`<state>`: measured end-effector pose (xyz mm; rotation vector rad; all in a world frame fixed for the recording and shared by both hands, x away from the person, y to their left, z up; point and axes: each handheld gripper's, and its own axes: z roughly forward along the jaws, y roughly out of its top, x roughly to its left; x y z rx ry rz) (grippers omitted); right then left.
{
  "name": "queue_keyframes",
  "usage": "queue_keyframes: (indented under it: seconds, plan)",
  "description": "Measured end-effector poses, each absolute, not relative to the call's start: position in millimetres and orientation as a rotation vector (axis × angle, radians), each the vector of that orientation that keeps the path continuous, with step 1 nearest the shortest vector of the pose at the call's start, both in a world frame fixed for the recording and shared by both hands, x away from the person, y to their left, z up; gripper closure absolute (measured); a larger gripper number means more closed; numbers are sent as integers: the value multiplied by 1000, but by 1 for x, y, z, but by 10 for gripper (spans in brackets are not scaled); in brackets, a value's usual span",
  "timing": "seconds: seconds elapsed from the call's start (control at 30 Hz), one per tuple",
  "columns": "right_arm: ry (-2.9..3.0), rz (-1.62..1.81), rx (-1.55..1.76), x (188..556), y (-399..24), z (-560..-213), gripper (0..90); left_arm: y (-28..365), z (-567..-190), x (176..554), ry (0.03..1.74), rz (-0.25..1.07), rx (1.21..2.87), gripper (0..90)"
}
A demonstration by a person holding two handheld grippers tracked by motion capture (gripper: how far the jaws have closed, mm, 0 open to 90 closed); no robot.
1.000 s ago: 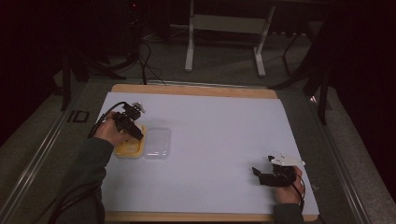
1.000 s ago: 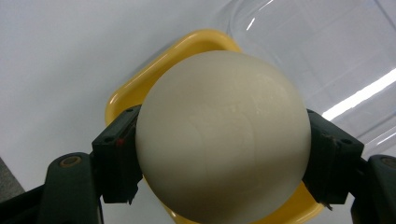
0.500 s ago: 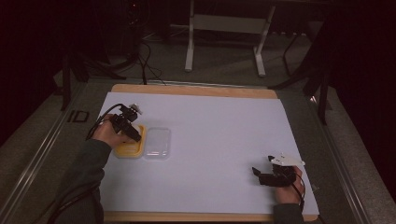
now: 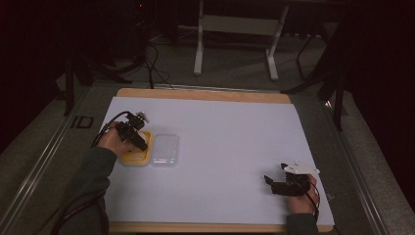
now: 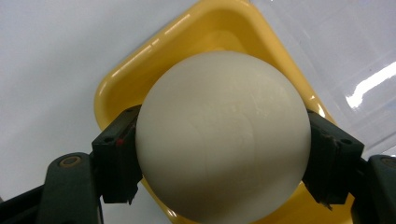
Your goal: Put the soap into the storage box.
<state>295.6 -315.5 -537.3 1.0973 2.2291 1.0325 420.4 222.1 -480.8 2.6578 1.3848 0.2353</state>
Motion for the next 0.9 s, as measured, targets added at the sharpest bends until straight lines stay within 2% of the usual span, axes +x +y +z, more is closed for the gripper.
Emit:
queue_keyframes:
  seconds: [0.27, 0.43, 0.6, 0.9]
  plan:
    - [2230, 1032, 1097, 296, -315, -537, 154, 223, -486, 420, 1323, 224, 2689, 255]
    - [2231, 1030, 1097, 295, -315, -537, 154, 219, -493, 418, 1232, 233, 2770, 253]
    - [2234, 1028, 1094, 296, -315, -537, 154, 227, -495, 416, 1164, 182, 2751, 237]
    - [2236, 1026, 1091, 296, -315, -537, 154, 230, -495, 412, 1096, 210, 2744, 187]
